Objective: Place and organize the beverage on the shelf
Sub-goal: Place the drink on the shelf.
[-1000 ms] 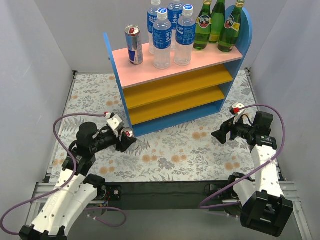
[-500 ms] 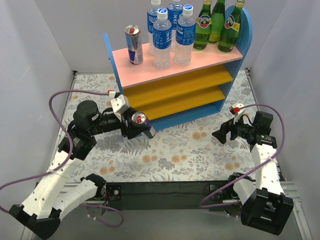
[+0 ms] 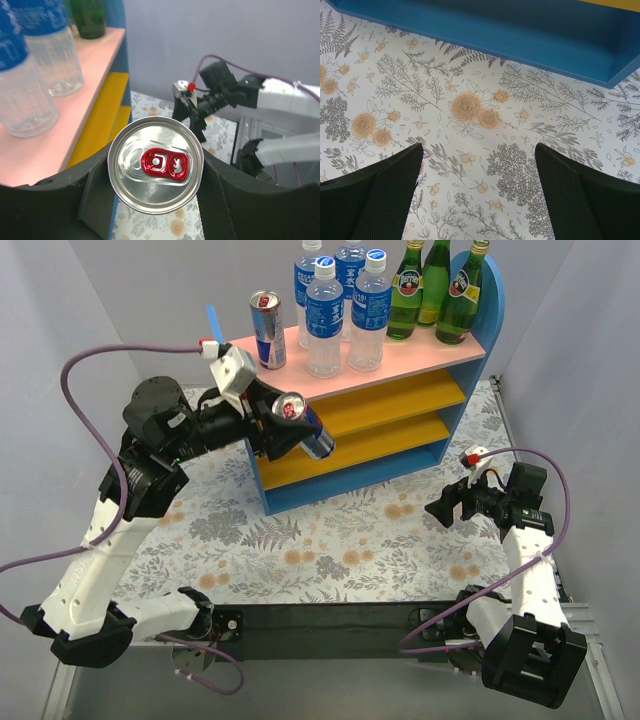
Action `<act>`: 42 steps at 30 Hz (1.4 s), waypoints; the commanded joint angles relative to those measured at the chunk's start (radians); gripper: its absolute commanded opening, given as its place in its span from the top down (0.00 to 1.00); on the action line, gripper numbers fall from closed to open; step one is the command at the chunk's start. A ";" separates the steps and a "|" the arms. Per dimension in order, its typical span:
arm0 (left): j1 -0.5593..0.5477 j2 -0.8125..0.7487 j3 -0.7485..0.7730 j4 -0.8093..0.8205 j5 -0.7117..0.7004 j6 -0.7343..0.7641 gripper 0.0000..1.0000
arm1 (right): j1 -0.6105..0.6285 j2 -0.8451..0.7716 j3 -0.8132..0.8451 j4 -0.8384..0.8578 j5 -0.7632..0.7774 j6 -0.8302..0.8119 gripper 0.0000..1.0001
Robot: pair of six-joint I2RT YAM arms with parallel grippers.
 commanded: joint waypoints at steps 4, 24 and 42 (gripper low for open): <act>-0.021 0.158 0.328 -0.086 -0.211 -0.105 1.00 | -0.008 0.010 0.013 -0.001 -0.012 -0.011 0.02; -0.041 0.317 0.654 -0.266 -0.565 -0.148 1.00 | -0.008 0.022 0.016 0.001 -0.021 -0.009 0.02; -0.182 0.431 0.798 -0.353 -0.936 -0.077 1.00 | -0.008 0.030 0.018 -0.001 -0.033 -0.009 0.02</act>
